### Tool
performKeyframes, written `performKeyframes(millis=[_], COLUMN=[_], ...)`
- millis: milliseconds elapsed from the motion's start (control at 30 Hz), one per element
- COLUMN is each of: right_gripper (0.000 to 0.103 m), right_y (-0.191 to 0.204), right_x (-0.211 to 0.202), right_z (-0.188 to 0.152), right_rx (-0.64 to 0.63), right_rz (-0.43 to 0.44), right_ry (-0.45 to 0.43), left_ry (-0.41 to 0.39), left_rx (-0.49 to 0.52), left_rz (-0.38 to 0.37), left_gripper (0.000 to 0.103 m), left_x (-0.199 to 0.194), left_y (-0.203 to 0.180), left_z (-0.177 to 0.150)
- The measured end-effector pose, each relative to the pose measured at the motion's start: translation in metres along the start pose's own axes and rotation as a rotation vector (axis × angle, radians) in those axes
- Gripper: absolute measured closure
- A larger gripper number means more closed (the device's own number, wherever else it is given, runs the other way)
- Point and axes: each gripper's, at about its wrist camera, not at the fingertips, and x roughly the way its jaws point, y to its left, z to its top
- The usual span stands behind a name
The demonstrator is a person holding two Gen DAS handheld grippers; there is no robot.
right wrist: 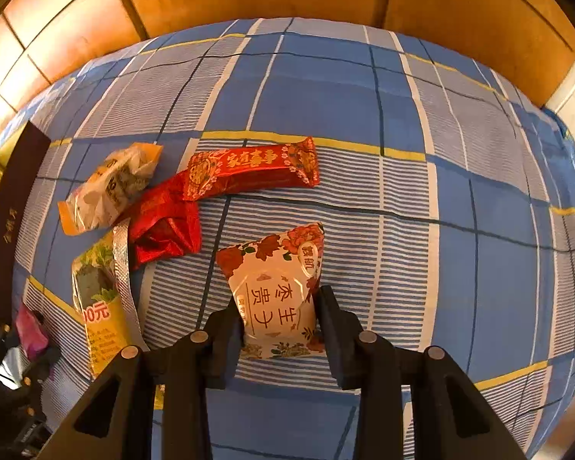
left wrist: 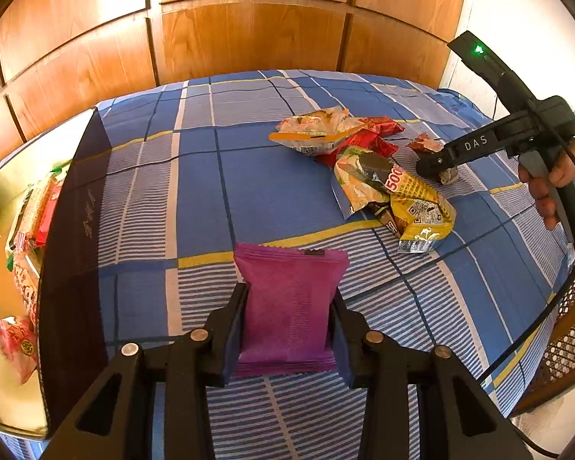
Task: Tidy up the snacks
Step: 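Hold the pink packet in the left tool while the right tool grasps a white-red printed packet, then carry the pink packet into the gold tray and open the left tool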
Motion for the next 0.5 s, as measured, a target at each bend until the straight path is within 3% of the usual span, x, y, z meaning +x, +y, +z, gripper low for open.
performKeyframes(millis=[133,200,367,500], right_gripper=[0.067,0.067,0.067,0.067], right_y=[0.012,0.018,0.022,0.023], right_x=[-0.001,0.0,-0.001,0.0], right_z=[-0.003,-0.004,-0.008,-0.006], right_rx=[-0.043,-0.071,-0.08,-0.096], right_rz=[-0.038,-0.055,-0.058,-0.073], right_ry=[-0.007,-0.013,-0.018,-0.027], left_ry=[0.016,0.019,-0.059,-0.139], left_rx=[0.001,-0.018,-0.067,-0.173], left_rz=[-0.009,-0.052,-0.116,-0.128], left_gripper=[0.065,0.066,0.066,0.065], left_x=[-0.001,-0.006,-0.047,-0.09], left_y=[0.001,0.004,0.017,0.058], left_z=[0.003,0.006,0.021,0.037])
